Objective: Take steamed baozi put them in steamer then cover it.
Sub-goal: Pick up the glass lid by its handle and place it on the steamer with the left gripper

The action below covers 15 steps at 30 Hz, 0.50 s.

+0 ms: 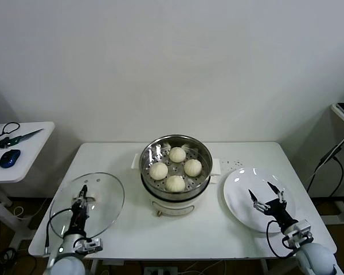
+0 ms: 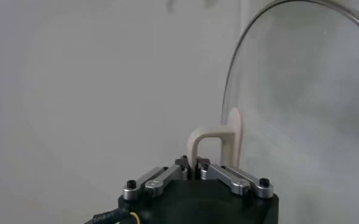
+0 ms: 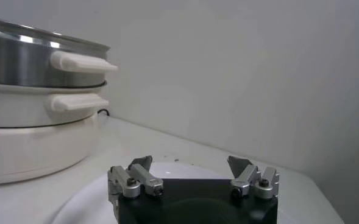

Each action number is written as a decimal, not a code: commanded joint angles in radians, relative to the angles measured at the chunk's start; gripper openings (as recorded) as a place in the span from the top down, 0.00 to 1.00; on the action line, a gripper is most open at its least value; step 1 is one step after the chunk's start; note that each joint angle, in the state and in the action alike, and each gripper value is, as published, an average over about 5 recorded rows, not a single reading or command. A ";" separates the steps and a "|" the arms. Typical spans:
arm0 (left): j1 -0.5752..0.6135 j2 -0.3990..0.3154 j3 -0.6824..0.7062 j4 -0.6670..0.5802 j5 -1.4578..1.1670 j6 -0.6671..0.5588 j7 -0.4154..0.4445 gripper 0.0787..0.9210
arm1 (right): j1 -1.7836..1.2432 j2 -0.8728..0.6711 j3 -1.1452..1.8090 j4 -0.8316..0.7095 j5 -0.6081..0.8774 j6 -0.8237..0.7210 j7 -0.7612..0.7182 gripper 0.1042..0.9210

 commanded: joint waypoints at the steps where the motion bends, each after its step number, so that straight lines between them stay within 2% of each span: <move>1: 0.086 0.142 0.065 -0.316 -0.041 0.267 -0.002 0.91 | 0.010 -0.008 -0.003 -0.009 0.004 0.000 0.003 0.12; 8: 0.048 0.353 0.247 -0.398 -0.100 0.527 0.021 0.91 | 0.034 -0.033 -0.020 -0.020 0.023 -0.018 0.010 0.12; 12: -0.037 0.460 0.382 -0.441 -0.127 0.642 0.113 0.91 | 0.050 -0.053 -0.035 -0.027 0.022 -0.030 0.008 0.12; 15: -0.126 0.510 0.489 -0.448 -0.123 0.689 0.180 0.91 | 0.066 -0.054 -0.044 -0.040 0.018 -0.032 0.009 0.12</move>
